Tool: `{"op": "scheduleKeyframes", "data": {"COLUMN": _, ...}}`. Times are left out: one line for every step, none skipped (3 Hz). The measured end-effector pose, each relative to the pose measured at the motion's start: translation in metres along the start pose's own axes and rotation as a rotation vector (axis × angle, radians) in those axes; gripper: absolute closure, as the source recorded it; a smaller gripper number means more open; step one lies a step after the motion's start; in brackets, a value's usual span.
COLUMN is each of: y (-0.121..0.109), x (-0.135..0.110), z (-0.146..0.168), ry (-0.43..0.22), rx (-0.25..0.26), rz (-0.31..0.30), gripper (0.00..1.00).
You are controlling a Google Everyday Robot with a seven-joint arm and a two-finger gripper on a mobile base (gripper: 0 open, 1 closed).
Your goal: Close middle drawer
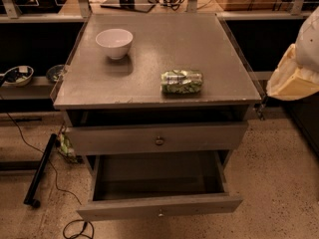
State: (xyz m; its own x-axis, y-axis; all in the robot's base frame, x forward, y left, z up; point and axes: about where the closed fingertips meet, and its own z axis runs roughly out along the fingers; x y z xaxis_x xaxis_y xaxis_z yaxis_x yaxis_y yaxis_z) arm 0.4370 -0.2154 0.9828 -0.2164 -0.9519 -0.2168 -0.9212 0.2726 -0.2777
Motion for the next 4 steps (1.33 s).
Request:
{"op": "scheduleKeyframes", "data": {"y": 0.017, "x": 0.008, "z": 0.008, "ry": -0.037, "rx": 0.009, "rz": 0.037, "gripper": 1.00}}
{"op": "scheduleKeyframes", "data": {"y": 0.039, "x": 0.026, "z": 0.035, "ry": -0.047, "rx": 0.002, "rz": 0.101, "gripper": 1.00}}
{"op": "scheduleKeyframes", "data": {"y": 0.055, "x": 0.041, "z": 0.076, "ry": -0.050, "rx": -0.030, "rz": 0.155, "gripper": 1.00}}
{"op": "scheduleKeyframes", "data": {"y": 0.063, "x": 0.053, "z": 0.119, "ry": -0.044, "rx": -0.068, "rz": 0.192, "gripper": 1.00}}
